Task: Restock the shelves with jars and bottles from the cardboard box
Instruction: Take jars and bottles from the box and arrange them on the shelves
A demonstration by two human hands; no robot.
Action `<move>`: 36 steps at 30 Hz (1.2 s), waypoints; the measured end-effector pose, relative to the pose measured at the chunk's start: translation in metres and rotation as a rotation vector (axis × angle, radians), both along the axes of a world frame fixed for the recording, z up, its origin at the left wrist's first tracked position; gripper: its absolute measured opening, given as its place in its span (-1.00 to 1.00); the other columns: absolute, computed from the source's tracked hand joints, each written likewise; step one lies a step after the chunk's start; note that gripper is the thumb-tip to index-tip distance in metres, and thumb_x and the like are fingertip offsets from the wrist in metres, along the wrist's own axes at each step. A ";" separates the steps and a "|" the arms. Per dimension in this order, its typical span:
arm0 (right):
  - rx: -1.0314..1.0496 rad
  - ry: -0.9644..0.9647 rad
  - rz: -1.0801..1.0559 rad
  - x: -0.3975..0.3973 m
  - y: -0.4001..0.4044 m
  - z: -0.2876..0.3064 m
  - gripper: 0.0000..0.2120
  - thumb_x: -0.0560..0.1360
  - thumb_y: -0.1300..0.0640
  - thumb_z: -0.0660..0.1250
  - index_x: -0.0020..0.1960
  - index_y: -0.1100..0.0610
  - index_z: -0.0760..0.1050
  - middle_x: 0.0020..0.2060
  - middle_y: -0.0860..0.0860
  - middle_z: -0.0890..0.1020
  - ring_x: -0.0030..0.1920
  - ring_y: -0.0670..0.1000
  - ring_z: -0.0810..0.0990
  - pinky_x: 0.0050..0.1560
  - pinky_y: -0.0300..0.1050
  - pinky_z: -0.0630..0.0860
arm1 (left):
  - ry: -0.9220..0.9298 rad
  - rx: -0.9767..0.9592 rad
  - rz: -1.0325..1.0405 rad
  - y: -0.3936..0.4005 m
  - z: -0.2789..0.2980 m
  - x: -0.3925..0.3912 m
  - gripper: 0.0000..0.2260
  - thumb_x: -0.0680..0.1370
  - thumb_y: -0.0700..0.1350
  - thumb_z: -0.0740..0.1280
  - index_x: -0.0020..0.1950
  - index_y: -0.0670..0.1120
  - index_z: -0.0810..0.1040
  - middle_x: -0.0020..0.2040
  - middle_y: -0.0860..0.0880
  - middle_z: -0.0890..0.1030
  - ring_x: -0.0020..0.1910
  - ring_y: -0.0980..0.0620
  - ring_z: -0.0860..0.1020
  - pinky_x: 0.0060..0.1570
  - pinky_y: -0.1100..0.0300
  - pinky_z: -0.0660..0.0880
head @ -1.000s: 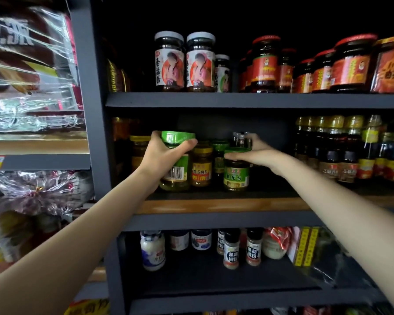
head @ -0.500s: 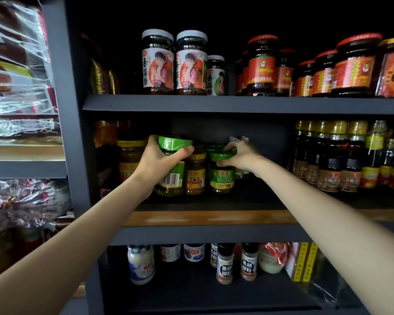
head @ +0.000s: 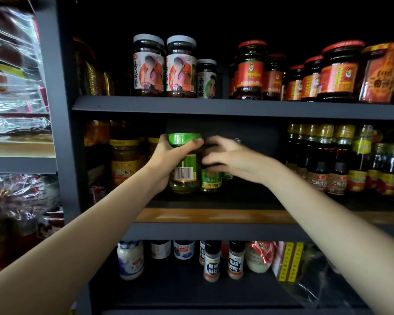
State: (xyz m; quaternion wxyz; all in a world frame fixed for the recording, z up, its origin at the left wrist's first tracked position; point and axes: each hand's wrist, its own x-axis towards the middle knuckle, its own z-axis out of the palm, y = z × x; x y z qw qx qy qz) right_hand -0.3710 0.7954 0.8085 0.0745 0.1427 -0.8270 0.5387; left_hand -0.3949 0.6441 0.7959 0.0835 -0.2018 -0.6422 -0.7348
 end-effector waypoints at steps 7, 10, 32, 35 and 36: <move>-0.041 0.107 -0.211 -0.002 0.006 -0.014 -0.40 0.27 0.14 0.56 0.23 0.02 0.39 0.12 -0.04 0.57 0.15 -0.03 0.52 0.21 -0.07 0.46 | 0.112 -0.320 0.017 0.029 -0.002 0.000 -0.46 0.39 0.10 0.45 0.25 -0.04 0.34 0.19 -0.10 0.52 0.16 -0.02 0.52 0.20 0.03 0.48; -0.008 0.063 -0.207 -0.002 0.017 -0.029 -0.32 0.19 0.18 0.61 0.23 0.07 0.39 0.11 -0.02 0.59 0.15 -0.01 0.54 0.23 -0.03 0.46 | 0.192 -0.484 0.122 0.015 -0.003 0.000 -0.58 0.53 0.15 0.25 0.31 -0.03 0.38 0.27 -0.07 0.47 0.20 0.05 0.43 0.19 0.17 0.38; 0.435 0.016 -0.402 -0.014 0.011 -0.014 -0.29 0.32 -0.18 0.47 0.34 0.04 0.29 0.28 0.06 0.37 0.24 0.08 0.41 0.18 0.01 0.48 | 0.159 -0.588 0.068 0.009 -0.036 0.000 -0.69 0.54 -0.35 0.20 0.25 -0.12 0.42 0.13 -0.10 0.57 0.01 0.04 0.53 -0.19 0.38 0.43; 0.552 0.103 -0.420 -0.011 0.007 -0.011 -0.41 0.37 -0.12 0.43 0.29 0.06 0.33 0.22 0.04 0.41 0.15 0.06 0.42 0.04 -0.08 0.45 | 0.157 -0.575 0.079 0.006 -0.036 -0.002 -0.68 0.54 -0.34 0.20 0.26 -0.11 0.42 0.15 -0.10 0.55 -0.06 0.07 0.49 -0.26 0.39 0.43; 0.543 0.091 -0.381 -0.009 0.008 -0.010 -0.47 0.39 -0.06 0.42 0.28 0.05 0.33 0.17 0.02 0.40 0.10 0.04 0.41 -0.01 -0.11 0.43 | 0.165 -0.574 0.087 0.005 -0.036 -0.003 -0.67 0.54 -0.34 0.20 0.28 -0.09 0.41 0.17 -0.10 0.54 -0.06 0.08 0.49 -0.25 0.37 0.43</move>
